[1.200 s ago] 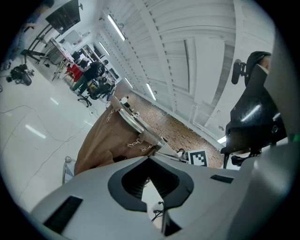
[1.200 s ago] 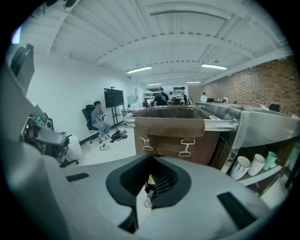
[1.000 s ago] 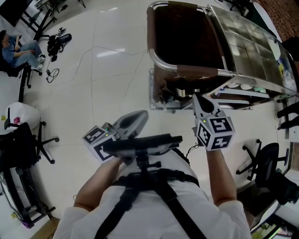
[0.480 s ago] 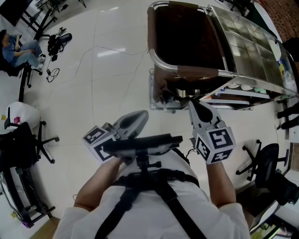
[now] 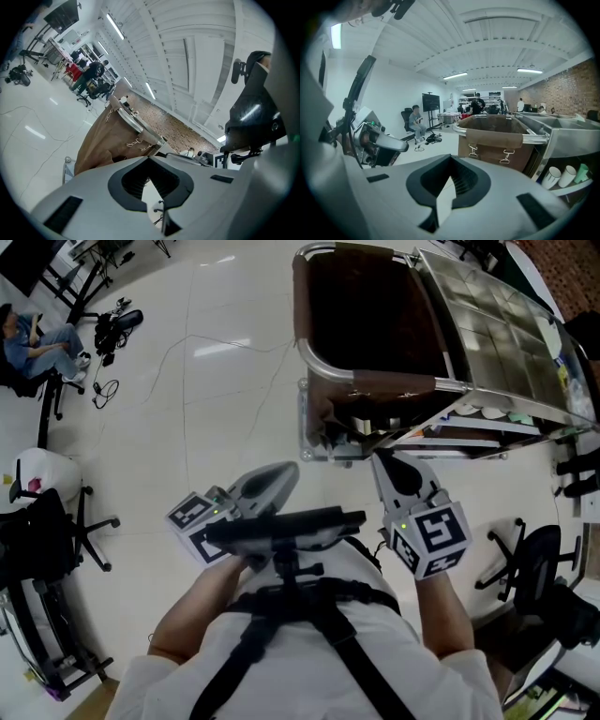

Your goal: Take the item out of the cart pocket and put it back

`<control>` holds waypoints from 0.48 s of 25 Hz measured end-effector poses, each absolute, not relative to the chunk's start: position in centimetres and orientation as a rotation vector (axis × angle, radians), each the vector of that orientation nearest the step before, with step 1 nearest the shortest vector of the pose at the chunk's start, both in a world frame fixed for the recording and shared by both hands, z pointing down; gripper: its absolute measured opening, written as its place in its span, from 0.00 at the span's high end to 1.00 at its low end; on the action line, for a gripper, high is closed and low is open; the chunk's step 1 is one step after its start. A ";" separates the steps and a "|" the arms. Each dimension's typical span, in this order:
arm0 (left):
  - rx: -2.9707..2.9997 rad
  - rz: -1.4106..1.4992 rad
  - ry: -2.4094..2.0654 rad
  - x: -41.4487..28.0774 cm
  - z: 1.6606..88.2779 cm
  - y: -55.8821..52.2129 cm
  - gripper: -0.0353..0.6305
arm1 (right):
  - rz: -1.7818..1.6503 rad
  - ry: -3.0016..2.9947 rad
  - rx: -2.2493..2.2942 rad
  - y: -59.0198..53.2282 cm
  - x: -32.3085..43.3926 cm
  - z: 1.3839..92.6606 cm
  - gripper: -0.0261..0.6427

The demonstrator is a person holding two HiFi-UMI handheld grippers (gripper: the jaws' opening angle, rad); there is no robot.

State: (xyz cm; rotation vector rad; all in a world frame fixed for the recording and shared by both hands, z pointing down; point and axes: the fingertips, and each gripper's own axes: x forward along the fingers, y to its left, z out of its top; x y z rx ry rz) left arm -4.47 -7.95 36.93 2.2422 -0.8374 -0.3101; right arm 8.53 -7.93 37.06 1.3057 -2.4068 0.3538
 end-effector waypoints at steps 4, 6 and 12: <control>2.244 -0.308 -0.835 -4.5 36.8 -7.6 0.96 | 0.352 -2.410 1.289 -7.5 8.2 37.2 0.97; 2.244 -0.303 -0.832 -4.4 36.9 -7.4 0.96 | 0.354 -2.407 1.292 -7.3 8.3 37.3 0.97; 2.254 -0.293 -0.823 -3.5 37.3 -7.4 0.96 | 0.380 -2.397 1.300 -7.1 9.1 38.4 0.97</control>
